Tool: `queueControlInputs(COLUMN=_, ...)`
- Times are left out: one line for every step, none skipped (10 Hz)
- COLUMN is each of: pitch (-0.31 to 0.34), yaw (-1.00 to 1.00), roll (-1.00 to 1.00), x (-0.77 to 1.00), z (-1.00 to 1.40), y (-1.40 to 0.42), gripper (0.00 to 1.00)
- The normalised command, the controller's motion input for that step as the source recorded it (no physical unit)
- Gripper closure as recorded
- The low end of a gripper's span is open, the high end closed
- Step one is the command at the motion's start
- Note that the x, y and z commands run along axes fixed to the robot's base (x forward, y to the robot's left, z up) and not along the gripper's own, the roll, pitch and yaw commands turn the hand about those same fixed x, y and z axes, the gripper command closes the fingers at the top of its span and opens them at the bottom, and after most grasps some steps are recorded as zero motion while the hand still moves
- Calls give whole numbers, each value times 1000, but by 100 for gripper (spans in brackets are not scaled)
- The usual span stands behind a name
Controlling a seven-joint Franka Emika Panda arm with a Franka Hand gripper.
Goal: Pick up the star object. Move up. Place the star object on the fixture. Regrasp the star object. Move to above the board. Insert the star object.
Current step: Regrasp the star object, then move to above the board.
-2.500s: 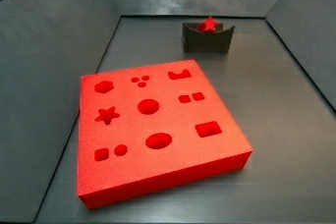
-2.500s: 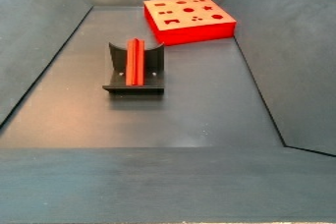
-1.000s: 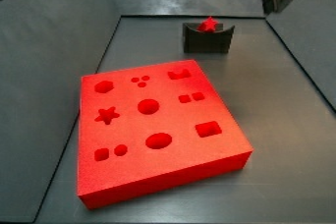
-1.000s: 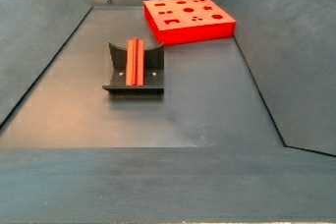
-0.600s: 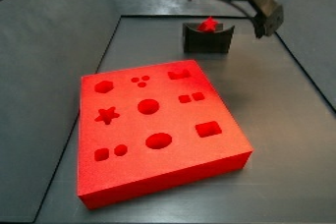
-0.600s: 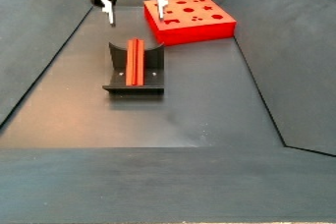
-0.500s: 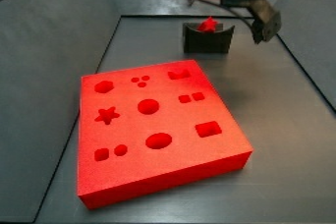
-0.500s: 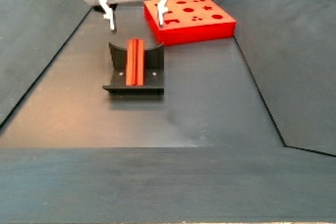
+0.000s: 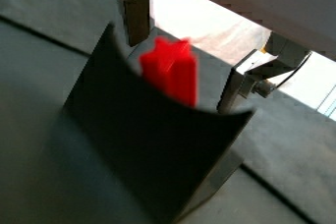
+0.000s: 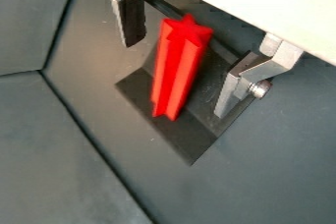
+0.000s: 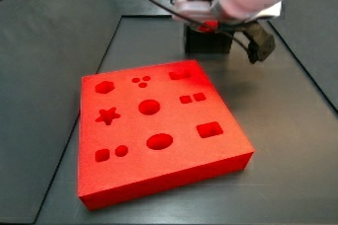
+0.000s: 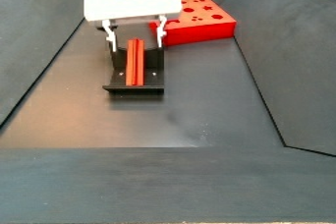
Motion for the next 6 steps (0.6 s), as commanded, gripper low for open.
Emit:
queueControlInputs(pitch=-27, yaw=-11, roll=63, x=73, z=-305, y=8, gripper=0)
queueControlInputs(pitch=-9, yaw=-3, roll=53, x=50, z=-190, y=2, gripper=0)
queueControlInputs(pitch=0, yaw=0, roll=0, x=0, z=0, y=0, gripper=100)
queueControlInputs(pitch=-180, yaw=-174, roll=82, x=223, z=1000, y=125, gripper=100)
queueControlInputs(pitch=-177, yaw=-177, roll=80, x=222, z=1000, y=125, gripper=100)
queueControlInputs(pitch=-98, yaw=-206, roll=56, x=196, z=1000, y=118, gripper=100)
